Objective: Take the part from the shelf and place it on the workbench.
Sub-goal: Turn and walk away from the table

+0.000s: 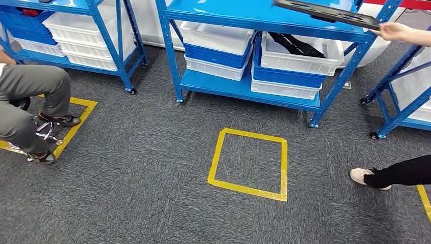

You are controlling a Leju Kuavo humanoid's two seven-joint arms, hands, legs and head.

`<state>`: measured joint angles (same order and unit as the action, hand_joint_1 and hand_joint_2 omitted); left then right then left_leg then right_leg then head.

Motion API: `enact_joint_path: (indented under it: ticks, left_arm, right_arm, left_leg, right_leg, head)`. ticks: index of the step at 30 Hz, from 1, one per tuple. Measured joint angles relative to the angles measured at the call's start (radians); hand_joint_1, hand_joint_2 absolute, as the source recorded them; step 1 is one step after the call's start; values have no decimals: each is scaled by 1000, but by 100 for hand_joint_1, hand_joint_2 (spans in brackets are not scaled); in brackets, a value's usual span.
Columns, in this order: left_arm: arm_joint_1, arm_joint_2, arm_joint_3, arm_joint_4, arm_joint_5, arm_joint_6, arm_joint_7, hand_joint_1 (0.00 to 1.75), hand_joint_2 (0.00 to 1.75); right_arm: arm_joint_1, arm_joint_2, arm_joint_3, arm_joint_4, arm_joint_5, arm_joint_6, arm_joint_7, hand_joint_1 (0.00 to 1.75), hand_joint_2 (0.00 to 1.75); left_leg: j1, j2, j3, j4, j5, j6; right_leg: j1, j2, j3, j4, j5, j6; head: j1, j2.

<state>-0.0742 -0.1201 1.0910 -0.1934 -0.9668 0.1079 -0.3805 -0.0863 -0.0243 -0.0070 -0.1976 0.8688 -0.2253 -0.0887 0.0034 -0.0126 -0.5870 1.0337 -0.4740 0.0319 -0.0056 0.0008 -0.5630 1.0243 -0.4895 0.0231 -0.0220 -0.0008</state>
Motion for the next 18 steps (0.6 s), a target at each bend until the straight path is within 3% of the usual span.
enact_joint_path:
  ticks: [2,10,13,16,18]
  left_arm:
    - [0,0,0,0,-4,1,2,0,0]
    - [0,2,0,0,-9,3,12,0,0]
    - [-1,4,-1,0,-15,3,12,0,0]
    - [-2,2,-1,0,-19,2,14,0,0]
    - [-4,1,-1,0,-19,1,16,0,0]
  right_arm:
    - [3,0,0,0,6,-5,0,0,0]
    - [8,-1,-6,0,-7,-8,22,0,0]
    - [8,0,-21,0,-27,-6,27,0,0]
    - [9,-1,-34,0,-35,-5,28,0,0]
    - [10,-2,-39,0,-35,-1,30,0,0]
  left_leg:
    - [3,2,1,-3,4,6]
    - [5,3,15,-18,4,5]
    - [3,3,20,-26,2,8]
    - [13,13,72,-106,29,28]
    - [19,26,99,-140,41,30]
  right_leg:
    - [-1,1,4,-2,3,-3]
    - [0,2,9,-2,-2,-9]
    - [-8,4,15,-14,1,-6]
    - [-1,5,19,-12,-3,-4]
    - [-5,4,-25,74,-37,-4]
  head:
    - [0,0]
    - [0,0]
    - [-1,0]
    - [1,0]
    - [5,0]
